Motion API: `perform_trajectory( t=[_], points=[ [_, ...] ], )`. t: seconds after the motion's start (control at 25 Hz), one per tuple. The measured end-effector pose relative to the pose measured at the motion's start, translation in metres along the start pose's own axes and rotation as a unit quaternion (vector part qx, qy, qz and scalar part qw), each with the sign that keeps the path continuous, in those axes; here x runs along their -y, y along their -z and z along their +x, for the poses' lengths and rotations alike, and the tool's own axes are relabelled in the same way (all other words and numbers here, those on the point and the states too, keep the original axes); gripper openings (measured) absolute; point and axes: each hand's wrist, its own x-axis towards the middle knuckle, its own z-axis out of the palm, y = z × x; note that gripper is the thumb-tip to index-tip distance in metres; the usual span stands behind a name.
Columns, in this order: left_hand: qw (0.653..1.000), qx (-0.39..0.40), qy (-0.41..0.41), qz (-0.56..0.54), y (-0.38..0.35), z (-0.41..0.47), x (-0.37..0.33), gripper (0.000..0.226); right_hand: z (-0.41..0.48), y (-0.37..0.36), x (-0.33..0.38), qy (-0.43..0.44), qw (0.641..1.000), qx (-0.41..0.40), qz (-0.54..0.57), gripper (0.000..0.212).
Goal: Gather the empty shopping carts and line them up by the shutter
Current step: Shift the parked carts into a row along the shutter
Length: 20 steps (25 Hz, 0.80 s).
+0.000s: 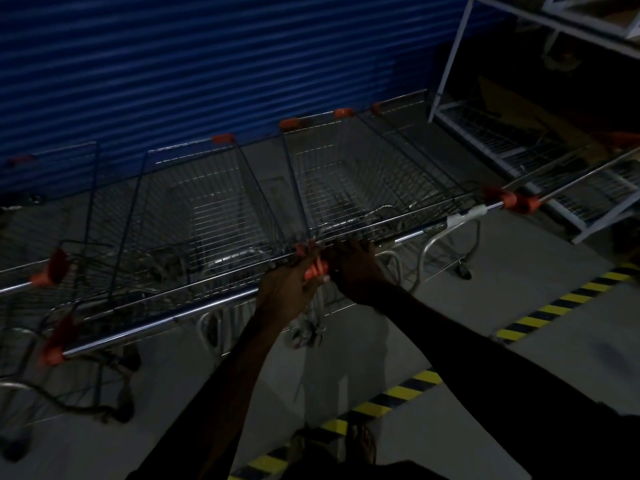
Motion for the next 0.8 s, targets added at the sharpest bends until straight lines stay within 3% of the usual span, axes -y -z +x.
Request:
perform_trajectory(
  t=[0.28, 0.44, 0.56, 0.8],
  points=[
    [1.0, -0.018, -0.022, 0.002, 0.004, 0.004, -0.001, 0.063, 0.002, 0.0, -0.003, 0.004, 1.0, -0.012, 0.011, 0.042],
    [0.999, 0.029, 0.027, -0.001, 0.004, 0.008, -0.004, 0.066, 0.004, 0.003, -0.006, 0.011, 1.0, 0.003, 0.007, 0.042],
    [0.999, 0.027, 0.014, -0.011, -0.002, 0.006, 0.001, 0.066, 0.005, -0.001, -0.01, 0.016, 1.0, 0.01, 0.023, 0.048],
    [0.996, -0.023, -0.013, 0.09, -0.01, 0.016, -0.035, 0.064, -0.005, 0.009, -0.042, 0.069, 0.996, 0.01, 0.047, 0.063]
  ],
)
